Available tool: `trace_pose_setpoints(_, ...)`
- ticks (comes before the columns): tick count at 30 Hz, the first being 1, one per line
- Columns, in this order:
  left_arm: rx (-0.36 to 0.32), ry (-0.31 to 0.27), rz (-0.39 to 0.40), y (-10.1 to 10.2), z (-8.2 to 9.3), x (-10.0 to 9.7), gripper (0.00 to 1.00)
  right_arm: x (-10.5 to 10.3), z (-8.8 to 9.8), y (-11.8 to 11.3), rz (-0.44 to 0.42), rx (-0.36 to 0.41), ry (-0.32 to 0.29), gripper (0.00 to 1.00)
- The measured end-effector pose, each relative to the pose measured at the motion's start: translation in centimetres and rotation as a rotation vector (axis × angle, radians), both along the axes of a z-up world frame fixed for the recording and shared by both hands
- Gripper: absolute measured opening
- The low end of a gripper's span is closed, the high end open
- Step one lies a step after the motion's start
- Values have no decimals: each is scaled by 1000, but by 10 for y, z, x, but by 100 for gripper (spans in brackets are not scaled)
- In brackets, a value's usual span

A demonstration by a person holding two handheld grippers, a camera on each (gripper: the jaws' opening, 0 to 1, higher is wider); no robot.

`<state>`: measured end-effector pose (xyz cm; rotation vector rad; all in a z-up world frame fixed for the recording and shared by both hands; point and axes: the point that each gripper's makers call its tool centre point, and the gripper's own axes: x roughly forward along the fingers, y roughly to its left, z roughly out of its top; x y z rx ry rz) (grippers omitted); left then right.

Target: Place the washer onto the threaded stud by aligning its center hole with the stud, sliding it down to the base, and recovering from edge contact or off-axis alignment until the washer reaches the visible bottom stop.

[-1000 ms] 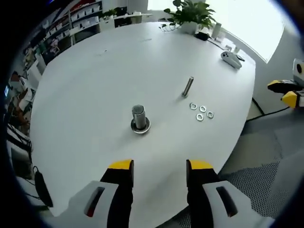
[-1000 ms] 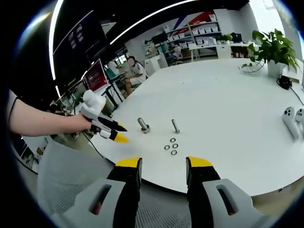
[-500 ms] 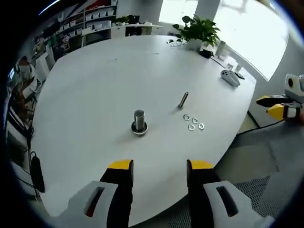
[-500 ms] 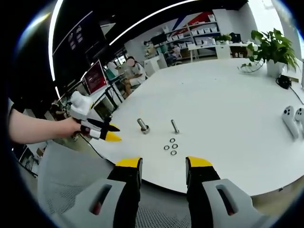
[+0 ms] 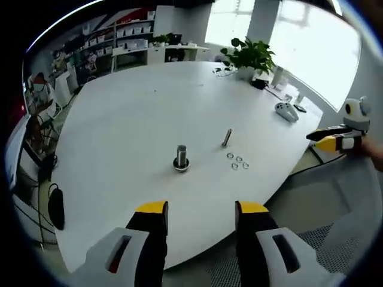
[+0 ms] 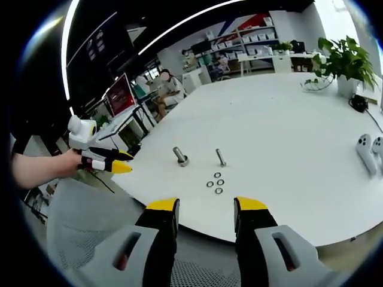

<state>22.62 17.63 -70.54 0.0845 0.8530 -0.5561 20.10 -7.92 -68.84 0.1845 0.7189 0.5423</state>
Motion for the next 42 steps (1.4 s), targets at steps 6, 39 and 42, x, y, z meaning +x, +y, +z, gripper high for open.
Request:
trace_pose_setpoints(6,60,-26,-52,11,15,-19,43,-1,-2,0,4,-6,10,39)
trace_pose_setpoints(39,-46,-67,-85,-3,12,-46,38,-6,-11,-2,14,-69,44,36)
trace_pose_setpoints(42,-56,-76,-109,-7,15,-48,35,-7,-13,-4,4,-72,55,36)
